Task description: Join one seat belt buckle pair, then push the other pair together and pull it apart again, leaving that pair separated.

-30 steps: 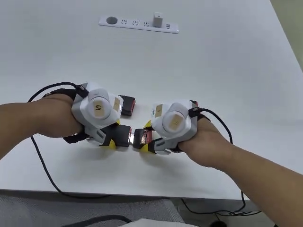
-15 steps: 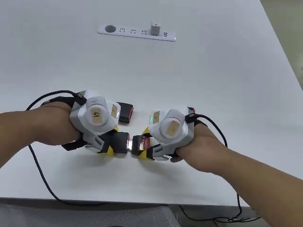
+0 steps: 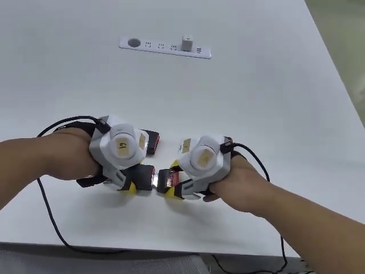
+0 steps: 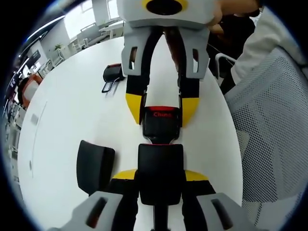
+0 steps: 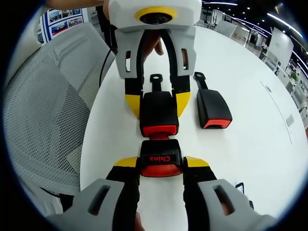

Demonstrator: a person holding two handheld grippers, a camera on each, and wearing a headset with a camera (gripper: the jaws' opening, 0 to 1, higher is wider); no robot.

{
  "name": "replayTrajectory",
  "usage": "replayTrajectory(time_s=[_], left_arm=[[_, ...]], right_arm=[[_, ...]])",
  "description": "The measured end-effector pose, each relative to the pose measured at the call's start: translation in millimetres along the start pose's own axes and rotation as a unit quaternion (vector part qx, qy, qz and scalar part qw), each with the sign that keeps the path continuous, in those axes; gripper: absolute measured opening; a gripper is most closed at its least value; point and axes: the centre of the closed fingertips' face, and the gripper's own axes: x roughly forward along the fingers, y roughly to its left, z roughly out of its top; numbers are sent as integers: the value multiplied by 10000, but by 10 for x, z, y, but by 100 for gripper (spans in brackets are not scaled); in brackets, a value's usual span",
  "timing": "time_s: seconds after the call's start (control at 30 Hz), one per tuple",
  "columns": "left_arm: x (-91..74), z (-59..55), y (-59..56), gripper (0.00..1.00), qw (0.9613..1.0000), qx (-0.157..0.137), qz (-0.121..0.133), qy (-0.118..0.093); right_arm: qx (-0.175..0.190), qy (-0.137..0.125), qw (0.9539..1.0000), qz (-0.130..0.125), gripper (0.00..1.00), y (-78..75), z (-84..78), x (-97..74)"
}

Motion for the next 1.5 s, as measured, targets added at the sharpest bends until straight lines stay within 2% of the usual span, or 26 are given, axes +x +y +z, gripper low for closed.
replayTrajectory(time_s=[0.13, 0.27, 0.53, 0.63, 0.73, 0.87, 0.97, 1.07, 1.13, 1.17, 1.27, 1.37, 1.43, 1.5], left_arm=[[6, -6, -15, 35, 9997, 105, -49, 221], [4, 2, -19, 35, 9996, 88, -38, 281], [-169, 87, -31, 35, 9999, -81, 47, 50], [-280, 146, 3, 36, 9999, -86, 126, -75], [-376, 263, 30, 36, 9992, -219, 168, -303], [-443, 341, 134, 38, 9984, -205, 302, -437], [-441, 326, 208, 39, 9983, -236, 297, -438], [-481, 406, 281, 39, 9960, -528, 235, -686], [-535, 458, 316, 39, 9959, -505, 252, -714], [-518, 412, 400, 39, 9962, -450, 309, -680], [-493, 370, 496, 39, 9968, -373, 331, -624], [-445, 276, 631, 40, 9976, -320, 346, -510], [-451, 271, 718, 40, 9973, -314, 405, -529], [-485, 323, 768, 40, 9965, -390, 460, -584]], right_arm=[[9, -8, 10000, 25, 33, 22, 4, -4], [-3, 45, 10000, 15, 34, 28, -2, -20], [32, -24, 10000, -43, 34, 65, 32, -134], [96, -121, 9999, -37, 33, 92, 78, -228], [88, -241, 9997, -21, 31, 94, 155, -328], [30, -248, 9996, -136, 32, -39, 155, -394], [83, -244, 9995, -160, 32, -123, 131, -452], [102, -277, 9995, -138, 31, -178, 116, -494], [56, -243, 9995, -185, 31, -235, 80, -541], [66, -246, 9995, -190, 31, -258, 66, -555], [71, -210, 9994, -277, 31, -367, -30, -596], [60, -163, 9994, -304, 32, -450, -109, -668], [118, -208, 9993, -298, 33, -517, -161, -719], [94, -191, 9993, -292, 32, -578, -223, -751]])
